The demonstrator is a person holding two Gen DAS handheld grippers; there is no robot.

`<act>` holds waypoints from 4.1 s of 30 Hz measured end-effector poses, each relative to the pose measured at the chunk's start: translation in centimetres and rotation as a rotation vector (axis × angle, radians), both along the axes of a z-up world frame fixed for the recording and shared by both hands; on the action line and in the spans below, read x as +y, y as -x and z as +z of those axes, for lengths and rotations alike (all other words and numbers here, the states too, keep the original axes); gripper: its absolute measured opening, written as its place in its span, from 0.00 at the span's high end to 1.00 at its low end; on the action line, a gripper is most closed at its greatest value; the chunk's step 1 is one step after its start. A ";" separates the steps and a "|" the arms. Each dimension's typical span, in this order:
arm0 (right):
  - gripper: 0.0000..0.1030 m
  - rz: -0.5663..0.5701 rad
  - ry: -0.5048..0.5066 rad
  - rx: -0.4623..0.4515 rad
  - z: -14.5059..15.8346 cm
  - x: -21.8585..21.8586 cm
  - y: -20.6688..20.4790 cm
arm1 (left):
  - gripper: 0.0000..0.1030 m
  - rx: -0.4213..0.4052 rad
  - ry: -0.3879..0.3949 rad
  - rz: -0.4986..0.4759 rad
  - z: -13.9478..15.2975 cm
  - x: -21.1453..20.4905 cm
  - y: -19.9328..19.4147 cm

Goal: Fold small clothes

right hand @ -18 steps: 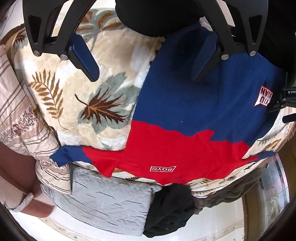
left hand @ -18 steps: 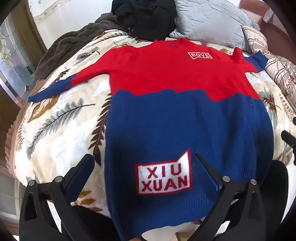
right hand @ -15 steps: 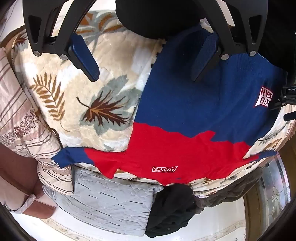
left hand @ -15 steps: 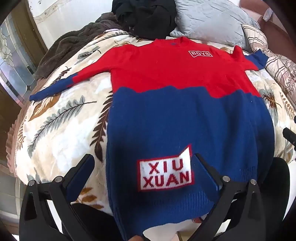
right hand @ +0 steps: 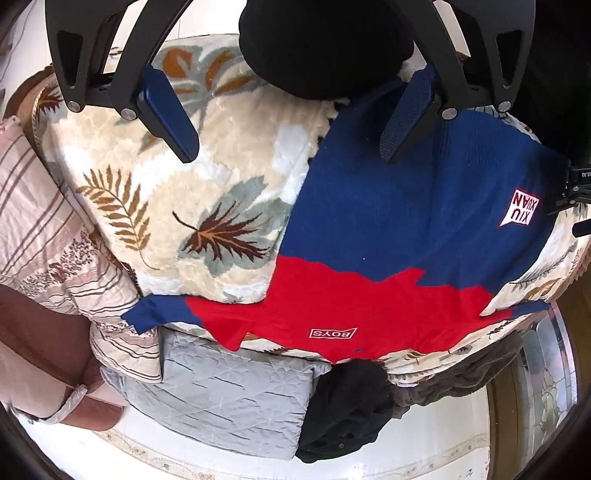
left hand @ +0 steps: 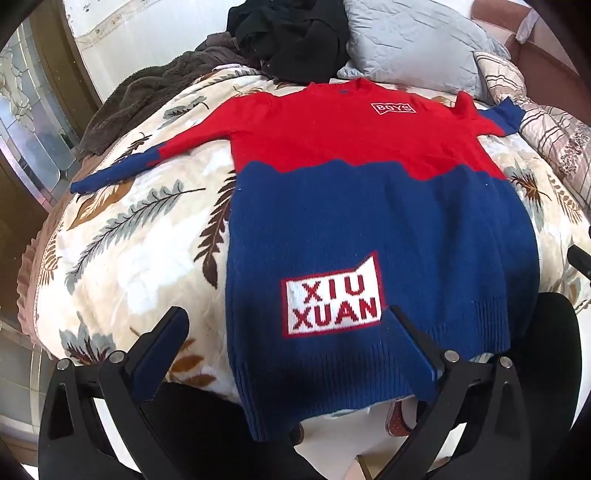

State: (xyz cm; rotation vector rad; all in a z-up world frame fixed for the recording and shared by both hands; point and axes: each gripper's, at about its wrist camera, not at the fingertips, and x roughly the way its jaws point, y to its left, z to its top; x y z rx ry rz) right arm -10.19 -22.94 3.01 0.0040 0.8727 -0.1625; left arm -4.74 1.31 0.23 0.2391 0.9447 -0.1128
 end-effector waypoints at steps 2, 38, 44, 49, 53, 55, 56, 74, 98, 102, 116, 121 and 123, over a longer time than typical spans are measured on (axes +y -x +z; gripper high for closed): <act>0.04 -0.005 0.001 -0.008 0.1 -0.1 0.4 | 0.00 -0.003 0.009 -0.004 0.1 0.1 0.5; 0.04 -0.010 -0.004 -0.037 0.9 0.7 1.1 | 0.00 0.021 0.070 -0.030 0.4 1.2 1.5; 0.04 -0.018 -0.016 -0.037 0.9 0.4 1.2 | 0.00 0.027 0.080 -0.023 0.4 1.5 1.3; 0.05 -0.018 -0.017 -0.031 0.7 0.4 0.9 | 0.00 0.037 0.089 -0.020 0.3 1.8 1.1; 0.05 -0.025 -0.026 -0.036 0.6 0.2 0.7 | 0.00 0.051 0.095 -0.018 0.1 1.8 0.8; 0.05 -0.029 -0.039 -0.046 0.5 0.0 0.6 | 0.00 0.055 0.101 -0.016 0.1 2.0 0.6; 0.05 -0.029 -0.050 -0.043 0.4 -0.2 0.4 | 0.00 0.057 0.103 -0.014 0.1 2.1 0.4; 0.93 0.142 -0.294 0.155 -5.1 0.2 -3.8 | 0.45 0.297 0.179 0.077 -4.5 6.1 -3.4; 0.83 0.066 -0.323 0.008 -3.8 -4.0 -9.0 | 0.45 0.149 0.243 -0.020 0.9 4.4 -9.2; 0.87 0.116 -0.297 0.084 -5.7 -3.8 -10.5 | 0.45 0.212 0.144 0.001 -3.0 2.3 -11.4; 0.58 -0.667 -0.459 -0.258 -1.7 -34.4 -19.3 | 0.40 0.173 0.342 -0.095 0.2 -1.0 -17.9; 0.57 -0.720 -0.397 -0.254 -4.1 -36.8 -23.2 | 0.40 0.180 0.358 -0.131 -0.2 -3.5 -21.0; 0.62 -0.685 -0.306 -0.255 -4.3 -36.2 -24.6 | 0.40 0.172 0.351 -0.146 -0.3 -4.5 -22.2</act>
